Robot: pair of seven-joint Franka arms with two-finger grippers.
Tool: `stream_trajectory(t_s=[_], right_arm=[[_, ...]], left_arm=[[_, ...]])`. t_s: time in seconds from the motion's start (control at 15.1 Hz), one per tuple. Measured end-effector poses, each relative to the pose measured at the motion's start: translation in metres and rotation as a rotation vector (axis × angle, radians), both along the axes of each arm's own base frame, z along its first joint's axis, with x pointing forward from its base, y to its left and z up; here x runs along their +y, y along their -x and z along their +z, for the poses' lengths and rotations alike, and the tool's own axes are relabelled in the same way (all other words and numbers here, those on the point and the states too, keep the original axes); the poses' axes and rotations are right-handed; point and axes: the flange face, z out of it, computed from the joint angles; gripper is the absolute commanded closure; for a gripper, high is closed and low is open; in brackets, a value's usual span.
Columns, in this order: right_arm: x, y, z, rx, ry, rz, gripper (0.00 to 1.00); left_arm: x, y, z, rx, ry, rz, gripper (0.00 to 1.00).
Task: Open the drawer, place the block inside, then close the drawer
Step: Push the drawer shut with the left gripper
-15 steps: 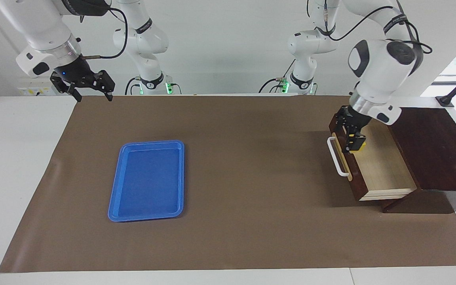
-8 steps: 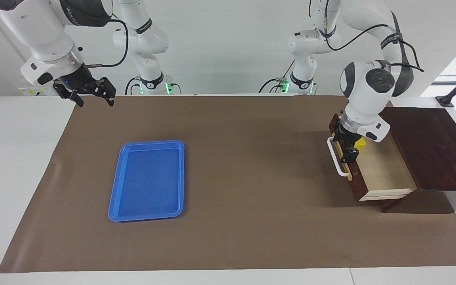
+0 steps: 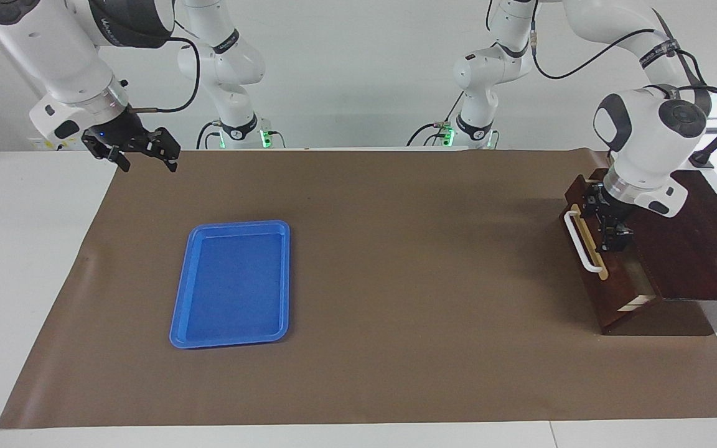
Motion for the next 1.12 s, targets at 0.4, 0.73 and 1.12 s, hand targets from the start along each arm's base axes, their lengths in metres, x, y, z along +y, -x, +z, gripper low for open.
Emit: stream_trajectory(t_s=[0.4, 0.73, 1.12], right_arm=[[0.003, -0.006, -0.001, -0.02, 0.023, 0.012, 0.0], [0.003, -0.006, -0.001, -0.022, 0.023, 0.012, 0.0], [0.003, -0.006, 0.001, -0.025, 0.024, 0.012, 0.0]], left_arm=[[-0.013, -0.002, 0.007, -0.006, -0.002, -0.117, 0.0], [-0.093, 0.014, 0.072, 0.005, -0.028, -0.372, 0.0], [-0.115, 0.047, 0.138, 0.181, 0.098, -0.975, 0.0]])
